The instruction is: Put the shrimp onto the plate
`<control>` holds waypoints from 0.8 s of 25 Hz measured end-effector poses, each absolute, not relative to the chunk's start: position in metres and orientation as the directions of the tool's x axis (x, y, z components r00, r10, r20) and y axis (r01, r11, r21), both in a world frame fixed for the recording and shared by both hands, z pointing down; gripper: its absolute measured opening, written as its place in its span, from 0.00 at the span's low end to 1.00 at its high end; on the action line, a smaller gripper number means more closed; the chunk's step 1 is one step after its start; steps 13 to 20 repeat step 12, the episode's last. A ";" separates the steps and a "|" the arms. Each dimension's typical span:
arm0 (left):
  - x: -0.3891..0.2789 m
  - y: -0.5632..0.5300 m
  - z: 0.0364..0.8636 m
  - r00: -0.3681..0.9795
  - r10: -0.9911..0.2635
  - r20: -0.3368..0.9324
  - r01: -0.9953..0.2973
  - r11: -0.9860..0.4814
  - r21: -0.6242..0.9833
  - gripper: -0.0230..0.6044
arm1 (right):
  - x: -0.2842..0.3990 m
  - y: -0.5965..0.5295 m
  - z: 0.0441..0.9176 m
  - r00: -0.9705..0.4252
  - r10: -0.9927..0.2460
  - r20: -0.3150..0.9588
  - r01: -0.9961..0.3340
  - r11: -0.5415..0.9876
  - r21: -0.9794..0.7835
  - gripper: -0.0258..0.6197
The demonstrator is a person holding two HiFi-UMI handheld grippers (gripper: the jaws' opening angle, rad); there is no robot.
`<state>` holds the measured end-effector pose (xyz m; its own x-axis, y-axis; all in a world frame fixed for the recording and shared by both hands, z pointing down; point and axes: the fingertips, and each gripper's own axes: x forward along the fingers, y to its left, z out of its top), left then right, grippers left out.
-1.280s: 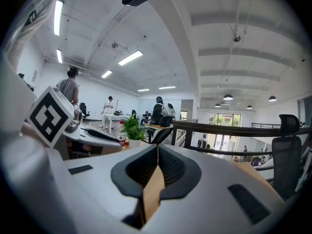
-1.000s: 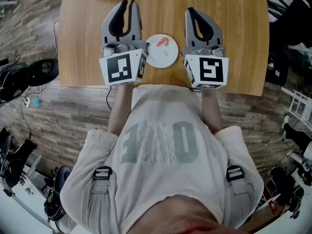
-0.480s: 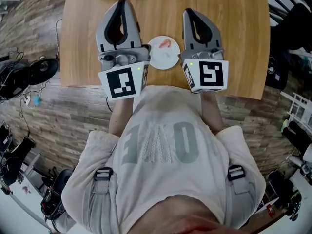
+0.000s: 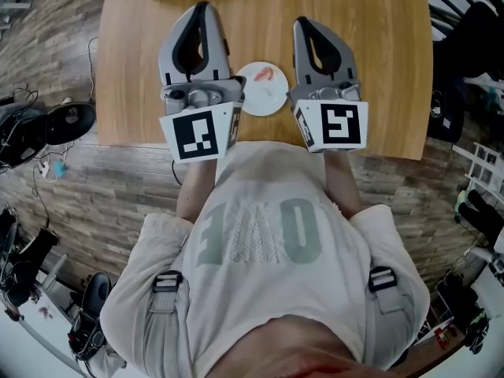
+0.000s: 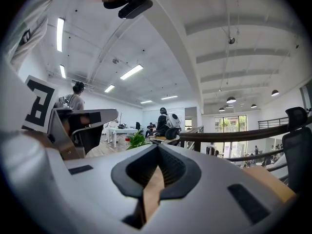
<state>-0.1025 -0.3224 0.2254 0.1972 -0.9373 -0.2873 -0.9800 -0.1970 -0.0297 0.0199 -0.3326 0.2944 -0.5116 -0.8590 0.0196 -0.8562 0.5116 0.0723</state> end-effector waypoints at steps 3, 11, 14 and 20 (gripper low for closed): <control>-0.104 -0.322 0.221 0.197 -0.932 -0.303 -0.980 -0.199 -0.024 0.05 | 0.021 -0.333 0.293 -0.510 -0.860 0.019 -0.857 0.509 0.073 0.07; -0.103 -0.325 0.221 0.193 -0.934 -0.299 -0.981 -0.193 -0.030 0.05 | 0.023 -0.334 0.292 -0.510 -0.860 0.015 -0.856 0.510 0.084 0.07; -0.103 -0.325 0.222 0.193 -0.935 -0.298 -0.981 -0.192 -0.032 0.05 | 0.024 -0.334 0.292 -0.510 -0.860 0.015 -0.857 0.509 0.084 0.07; -0.103 -0.325 0.222 0.193 -0.935 -0.298 -0.981 -0.192 -0.032 0.05 | 0.024 -0.334 0.292 -0.510 -0.860 0.015 -0.857 0.509 0.084 0.07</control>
